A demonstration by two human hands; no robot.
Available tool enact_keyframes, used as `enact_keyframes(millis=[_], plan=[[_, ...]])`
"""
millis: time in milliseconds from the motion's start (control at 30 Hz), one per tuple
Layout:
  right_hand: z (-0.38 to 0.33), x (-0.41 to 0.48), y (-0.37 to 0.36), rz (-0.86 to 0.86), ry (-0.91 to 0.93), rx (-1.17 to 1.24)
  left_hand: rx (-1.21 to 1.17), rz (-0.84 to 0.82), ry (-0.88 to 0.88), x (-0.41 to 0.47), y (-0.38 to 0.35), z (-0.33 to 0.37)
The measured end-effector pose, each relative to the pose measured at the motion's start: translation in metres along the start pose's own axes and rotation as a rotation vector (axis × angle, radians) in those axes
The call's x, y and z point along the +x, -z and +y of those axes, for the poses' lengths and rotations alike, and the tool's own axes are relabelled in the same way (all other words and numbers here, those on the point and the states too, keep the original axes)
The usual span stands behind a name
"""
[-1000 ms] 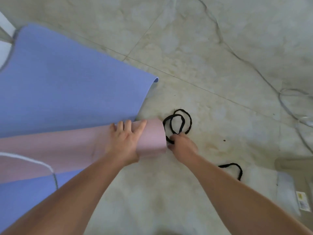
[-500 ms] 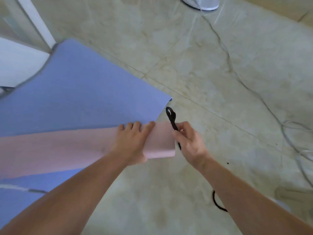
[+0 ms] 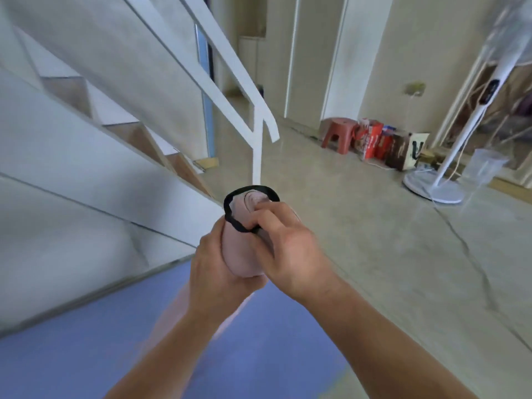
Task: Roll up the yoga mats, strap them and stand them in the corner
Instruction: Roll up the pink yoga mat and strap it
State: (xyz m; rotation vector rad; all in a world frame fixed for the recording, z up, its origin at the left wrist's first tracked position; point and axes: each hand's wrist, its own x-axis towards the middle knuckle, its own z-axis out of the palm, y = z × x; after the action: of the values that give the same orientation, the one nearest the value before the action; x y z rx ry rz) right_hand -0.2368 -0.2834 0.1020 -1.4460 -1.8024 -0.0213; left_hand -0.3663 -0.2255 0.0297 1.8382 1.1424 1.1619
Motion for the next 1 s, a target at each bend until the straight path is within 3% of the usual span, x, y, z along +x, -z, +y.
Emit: enact_keyframes(millis=[167,233,300,367,433,500,567,633,700,767,833,900,1000], plan=[[-0.091,0.058,-0.053,-0.056,0.253,0.036,-0.175,0.288,0.094,-0.022,0.082,0.008],[-0.112,0.072,-0.077,-0.104,0.279,0.054,-0.238,0.296,0.097,-0.025,0.108,0.000],[-0.120,0.081,-0.089,-0.131,0.257,0.067,-0.290,0.203,0.098,-0.026,0.132,-0.012],[-0.122,0.085,-0.088,-0.143,0.237,0.097,-0.169,0.123,0.055,-0.029,0.153,-0.024],[-0.120,0.084,-0.084,-0.136,0.244,0.128,0.037,0.175,0.046,-0.023,0.176,-0.025],[-0.120,0.080,-0.082,-0.116,0.285,0.140,0.312,0.220,-0.165,-0.008,0.198,-0.014],[-0.123,0.075,-0.083,-0.134,0.306,0.141,0.616,0.041,-0.465,0.010,0.212,0.003],[-0.127,0.073,-0.083,-0.140,0.310,0.143,0.597,-0.169,-0.441,0.023,0.220,0.012],[-0.129,0.071,-0.079,-0.141,0.304,0.161,0.525,-0.233,-0.418,0.032,0.223,0.008],[-0.130,0.067,-0.070,-0.159,0.198,0.220,0.510,-0.243,-0.491,0.033,0.221,0.004],[-0.132,0.063,-0.061,-0.135,-0.090,0.338,0.488,-0.240,-0.530,0.027,0.213,0.002],[-0.132,0.068,-0.051,-0.004,-0.353,0.445,0.495,-0.201,-0.561,0.021,0.203,0.004],[-0.126,0.077,-0.037,0.116,-0.587,0.608,0.523,-0.165,-0.591,0.017,0.202,0.005]])
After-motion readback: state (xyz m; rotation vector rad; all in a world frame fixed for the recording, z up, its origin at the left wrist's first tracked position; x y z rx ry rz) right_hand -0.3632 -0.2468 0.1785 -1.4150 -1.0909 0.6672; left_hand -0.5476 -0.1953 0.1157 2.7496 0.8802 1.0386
